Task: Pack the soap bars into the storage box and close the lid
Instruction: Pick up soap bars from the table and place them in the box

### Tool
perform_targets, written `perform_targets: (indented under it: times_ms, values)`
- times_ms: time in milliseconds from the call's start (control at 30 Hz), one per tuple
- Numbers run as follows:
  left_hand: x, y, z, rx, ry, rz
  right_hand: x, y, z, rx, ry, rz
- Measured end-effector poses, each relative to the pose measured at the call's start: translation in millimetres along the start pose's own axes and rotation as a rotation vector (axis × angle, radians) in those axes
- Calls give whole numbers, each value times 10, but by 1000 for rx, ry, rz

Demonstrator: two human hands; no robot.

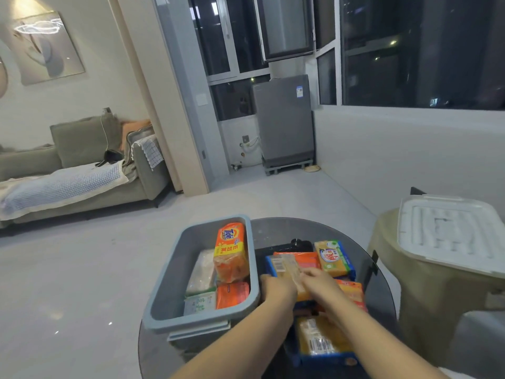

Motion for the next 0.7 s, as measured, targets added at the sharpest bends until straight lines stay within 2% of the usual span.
perform_targets:
  times_ms: [33, 200, 367, 567, 700]
  values:
    - [-10, -27, 59, -149, -26, -11, 2, 11, -21, -17, -4, 7]
    - [0, -45, 210, -155, 36, 58, 9, 14, 17, -205, -10, 18]
    - [29, -97, 220, -230, -50, 89, 59, 40, 96, -310, -16, 148]
    - [-51, -150, 235, -255, -62, 94, 83, 67, 118, -216, 59, 173]
    - [-125, -114, 248, -277, 39, 166, 6, 7, 87, -108, 44, 162]
Point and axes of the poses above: each hand's wrist, its own x-axis towards the middle knuckle, its own y-axis out of the palm, z = x × y, the point moved 2 cm from there along x, towards the middle knuckle, and after that the axes turned 3 degrees about z, right-handed, at the moved point
